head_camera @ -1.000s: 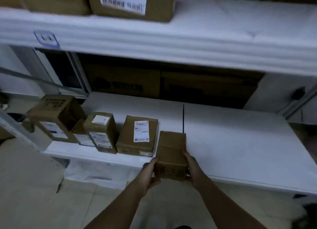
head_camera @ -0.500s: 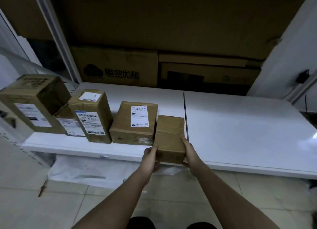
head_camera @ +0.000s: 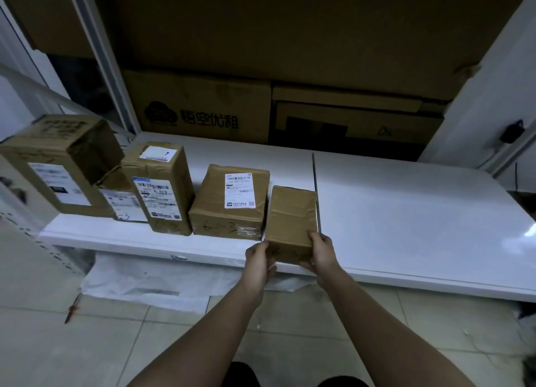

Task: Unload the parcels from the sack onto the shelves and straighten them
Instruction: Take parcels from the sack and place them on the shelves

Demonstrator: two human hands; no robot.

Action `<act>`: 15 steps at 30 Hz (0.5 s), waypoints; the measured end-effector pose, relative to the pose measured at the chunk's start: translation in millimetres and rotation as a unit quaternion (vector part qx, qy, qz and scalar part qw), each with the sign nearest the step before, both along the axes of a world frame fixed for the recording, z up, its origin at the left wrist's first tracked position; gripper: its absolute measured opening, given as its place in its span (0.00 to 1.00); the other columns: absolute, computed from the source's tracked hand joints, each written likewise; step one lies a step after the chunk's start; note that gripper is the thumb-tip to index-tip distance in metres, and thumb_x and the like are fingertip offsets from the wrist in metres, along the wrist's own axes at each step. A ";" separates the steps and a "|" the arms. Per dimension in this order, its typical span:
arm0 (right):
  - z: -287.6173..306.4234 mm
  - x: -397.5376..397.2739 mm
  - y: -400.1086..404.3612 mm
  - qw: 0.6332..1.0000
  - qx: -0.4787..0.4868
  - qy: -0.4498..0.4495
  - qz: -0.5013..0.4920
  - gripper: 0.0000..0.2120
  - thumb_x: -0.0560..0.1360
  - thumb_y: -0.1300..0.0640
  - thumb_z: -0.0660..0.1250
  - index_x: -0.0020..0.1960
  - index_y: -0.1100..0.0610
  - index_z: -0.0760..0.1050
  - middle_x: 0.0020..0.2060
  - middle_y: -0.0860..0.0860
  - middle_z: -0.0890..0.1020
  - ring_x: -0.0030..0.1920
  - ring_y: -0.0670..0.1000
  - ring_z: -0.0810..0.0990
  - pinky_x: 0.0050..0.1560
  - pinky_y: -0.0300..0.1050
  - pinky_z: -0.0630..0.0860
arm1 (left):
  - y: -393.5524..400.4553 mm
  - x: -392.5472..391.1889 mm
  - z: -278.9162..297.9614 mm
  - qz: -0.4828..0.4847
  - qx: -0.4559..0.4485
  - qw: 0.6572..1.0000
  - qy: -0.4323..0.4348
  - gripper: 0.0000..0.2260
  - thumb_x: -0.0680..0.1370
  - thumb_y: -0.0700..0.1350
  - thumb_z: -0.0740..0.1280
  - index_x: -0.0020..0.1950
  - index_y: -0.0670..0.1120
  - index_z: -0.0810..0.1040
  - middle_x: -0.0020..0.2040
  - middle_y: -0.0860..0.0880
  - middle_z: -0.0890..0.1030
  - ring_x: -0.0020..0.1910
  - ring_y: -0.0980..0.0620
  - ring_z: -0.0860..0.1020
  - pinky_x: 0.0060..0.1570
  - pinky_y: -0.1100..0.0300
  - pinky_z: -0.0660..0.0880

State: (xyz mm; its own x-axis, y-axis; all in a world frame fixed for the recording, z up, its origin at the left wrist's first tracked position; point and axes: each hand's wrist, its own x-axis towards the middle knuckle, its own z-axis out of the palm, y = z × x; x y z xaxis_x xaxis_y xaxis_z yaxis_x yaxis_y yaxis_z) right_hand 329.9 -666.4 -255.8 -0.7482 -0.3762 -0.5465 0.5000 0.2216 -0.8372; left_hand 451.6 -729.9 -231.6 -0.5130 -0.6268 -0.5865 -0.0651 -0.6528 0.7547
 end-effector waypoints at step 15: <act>6.3 -13.7 -22.5 0.999 0.014 0.034 0.015 0.25 0.82 0.46 0.56 0.73 0.59 0.61 0.65 0.60 0.72 0.61 0.60 0.74 0.57 0.58 0.77 | -16.7 18.0 -3.5 -0.057 -0.024 0.997 -0.036 0.16 0.81 0.46 0.58 0.68 0.44 0.67 0.54 0.49 0.72 0.57 0.50 0.73 0.50 0.59 0.74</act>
